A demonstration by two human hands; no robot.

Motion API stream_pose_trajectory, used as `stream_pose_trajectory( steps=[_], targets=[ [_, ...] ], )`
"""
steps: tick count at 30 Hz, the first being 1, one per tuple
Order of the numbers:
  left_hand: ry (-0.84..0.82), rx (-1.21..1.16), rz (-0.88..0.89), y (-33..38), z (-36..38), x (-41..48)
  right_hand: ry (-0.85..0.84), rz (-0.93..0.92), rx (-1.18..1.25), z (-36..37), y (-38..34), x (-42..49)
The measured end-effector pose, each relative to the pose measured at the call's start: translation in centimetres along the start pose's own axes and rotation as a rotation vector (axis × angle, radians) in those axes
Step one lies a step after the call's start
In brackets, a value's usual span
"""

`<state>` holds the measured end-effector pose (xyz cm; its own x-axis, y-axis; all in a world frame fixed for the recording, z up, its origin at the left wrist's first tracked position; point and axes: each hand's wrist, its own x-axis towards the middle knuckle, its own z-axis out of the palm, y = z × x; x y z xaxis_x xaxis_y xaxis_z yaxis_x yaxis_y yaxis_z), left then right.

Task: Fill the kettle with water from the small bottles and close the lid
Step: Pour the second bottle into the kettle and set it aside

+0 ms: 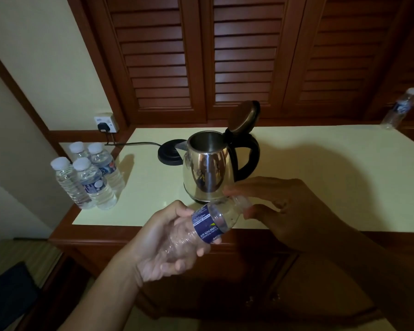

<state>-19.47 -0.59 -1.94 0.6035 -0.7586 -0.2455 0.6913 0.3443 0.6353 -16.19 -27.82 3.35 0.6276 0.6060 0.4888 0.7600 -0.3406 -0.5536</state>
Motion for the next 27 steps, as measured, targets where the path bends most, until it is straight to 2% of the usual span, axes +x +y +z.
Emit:
stream_pose_trajectory(
  steps=[4,7,10,12,14,16,19,21,22,27],
  targets=[
    [-0.209,-0.063,-0.043,-0.2,-0.1,0.7,0.024,-0.095,-0.095,0.1,-0.3,0.6],
    [-0.296,-0.038,-0.039,0.0,0.6,1.6,0.116,-0.196,-0.303,0.1,-0.5,1.7],
    [-0.349,-0.042,0.003,0.5,1.3,2.5,0.206,-0.227,-0.345,-0.1,-0.7,3.0],
    [-0.165,0.001,0.085,0.6,1.9,2.7,0.193,-0.112,-0.373,-0.2,-0.5,3.6],
    [0.225,0.201,0.262,0.2,2.4,3.0,0.146,0.047,-0.345,-0.2,0.0,4.0],
    [0.551,0.495,0.534,-0.7,2.7,3.8,0.105,0.249,-0.239,-0.2,0.6,4.1],
    [0.858,1.074,0.942,-2.6,2.0,5.3,-0.028,0.593,-0.142,-0.3,1.0,4.4],
    [0.932,1.376,1.06,-3.8,1.4,6.1,-0.055,0.771,-0.083,-0.2,1.9,4.4],
    [0.943,1.425,1.062,-4.2,1.3,6.5,-0.033,0.821,-0.073,-0.2,2.3,4.2],
    [0.773,1.295,0.816,-4.5,1.5,8.3,0.173,0.686,-0.061,-0.9,4.0,2.0]
  ],
)
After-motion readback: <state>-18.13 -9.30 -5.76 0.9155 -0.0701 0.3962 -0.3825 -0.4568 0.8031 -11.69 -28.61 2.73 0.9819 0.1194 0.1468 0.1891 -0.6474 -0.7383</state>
